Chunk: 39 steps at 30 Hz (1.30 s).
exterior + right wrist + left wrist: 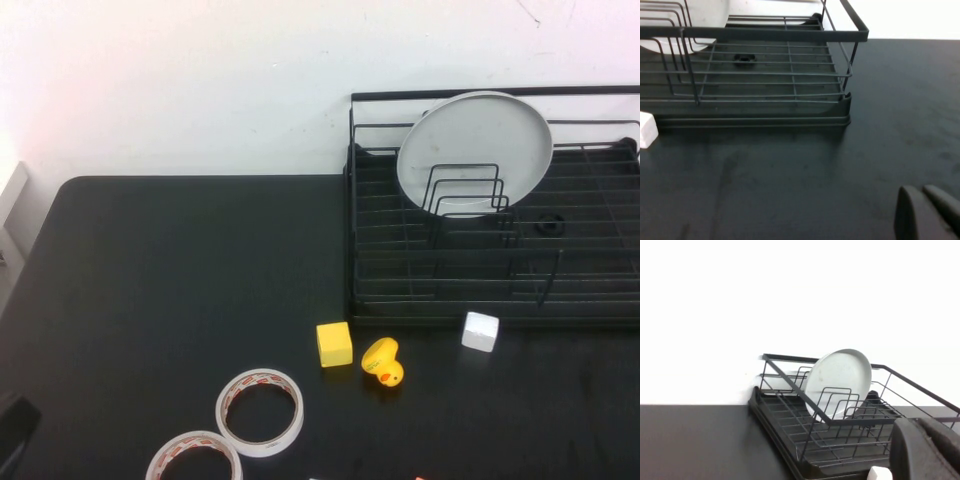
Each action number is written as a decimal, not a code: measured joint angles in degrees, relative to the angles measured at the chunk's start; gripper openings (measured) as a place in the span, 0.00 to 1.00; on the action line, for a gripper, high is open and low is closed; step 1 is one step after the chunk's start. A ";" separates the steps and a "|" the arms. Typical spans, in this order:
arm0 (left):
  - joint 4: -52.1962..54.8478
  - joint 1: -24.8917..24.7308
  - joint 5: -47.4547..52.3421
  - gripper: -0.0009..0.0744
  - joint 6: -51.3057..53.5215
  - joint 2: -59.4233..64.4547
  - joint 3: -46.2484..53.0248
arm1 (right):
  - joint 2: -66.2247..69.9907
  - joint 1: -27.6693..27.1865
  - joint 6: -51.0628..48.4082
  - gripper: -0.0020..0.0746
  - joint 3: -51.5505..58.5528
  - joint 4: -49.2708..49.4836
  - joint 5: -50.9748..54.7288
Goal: Place plate on rack
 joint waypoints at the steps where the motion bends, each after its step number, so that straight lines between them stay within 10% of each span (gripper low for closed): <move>1: 1.15 0.00 -0.44 0.01 -2.12 0.00 0.31 | 0.00 0.00 0.00 0.03 0.00 0.00 0.00; 9: 52.39 11.50 4.08 0.01 -57.58 0.00 8.09 | 0.00 -0.09 0.00 0.03 0.00 0.00 0.00; 17: 84.19 40.05 45.58 0.01 -99.34 -4.05 7.63 | 0.00 -0.09 0.00 0.03 0.00 0.00 0.00; 25: 88.90 48.82 47.20 0.01 -99.46 -4.78 7.11 | 0.00 -0.22 0.00 0.03 0.00 -0.04 0.00; 39: 98.01 41.39 33.21 0.01 -96.82 -4.99 9.76 | 0.00 -0.22 0.00 0.03 0.00 -0.04 0.00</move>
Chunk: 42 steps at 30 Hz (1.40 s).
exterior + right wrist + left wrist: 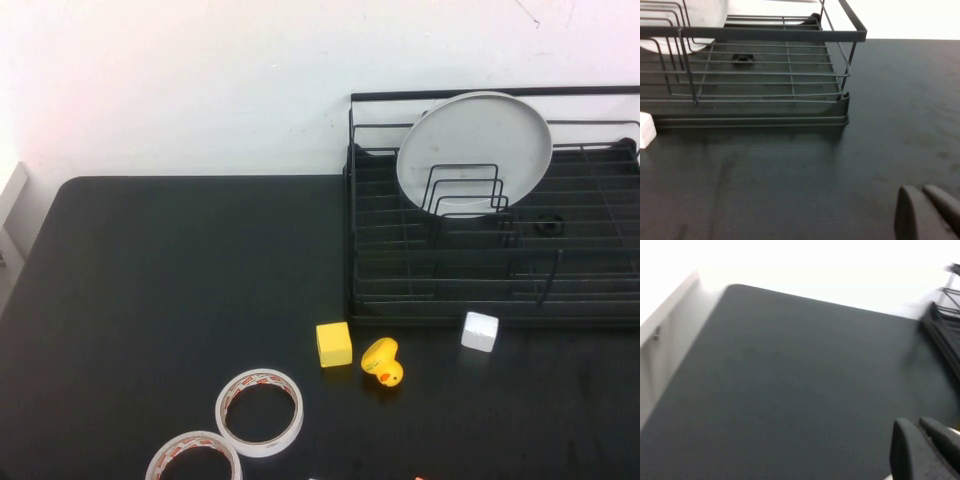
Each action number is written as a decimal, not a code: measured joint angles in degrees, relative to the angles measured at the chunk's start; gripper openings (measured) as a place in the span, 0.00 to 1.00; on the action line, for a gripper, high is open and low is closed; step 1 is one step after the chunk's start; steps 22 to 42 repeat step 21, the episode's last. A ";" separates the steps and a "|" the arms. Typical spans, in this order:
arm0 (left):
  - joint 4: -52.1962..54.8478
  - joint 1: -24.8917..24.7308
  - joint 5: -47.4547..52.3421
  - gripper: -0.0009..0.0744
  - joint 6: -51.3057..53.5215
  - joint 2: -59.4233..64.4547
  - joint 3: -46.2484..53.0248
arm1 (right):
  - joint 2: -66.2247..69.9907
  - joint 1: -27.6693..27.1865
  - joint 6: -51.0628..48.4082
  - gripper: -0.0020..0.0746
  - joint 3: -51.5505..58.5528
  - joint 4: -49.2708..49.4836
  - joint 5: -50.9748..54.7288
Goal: Place plate on rack
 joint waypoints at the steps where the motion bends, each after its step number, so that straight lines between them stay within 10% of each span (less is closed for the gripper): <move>1: 0.12 -0.90 0.17 0.01 0.00 -0.11 0.00 | 0.00 0.00 0.00 0.03 0.00 0.00 0.00; 42: 1.05 -3.01 4.34 0.01 1.47 -0.11 -0.10 | 0.00 0.00 0.00 0.03 0.00 0.00 0.00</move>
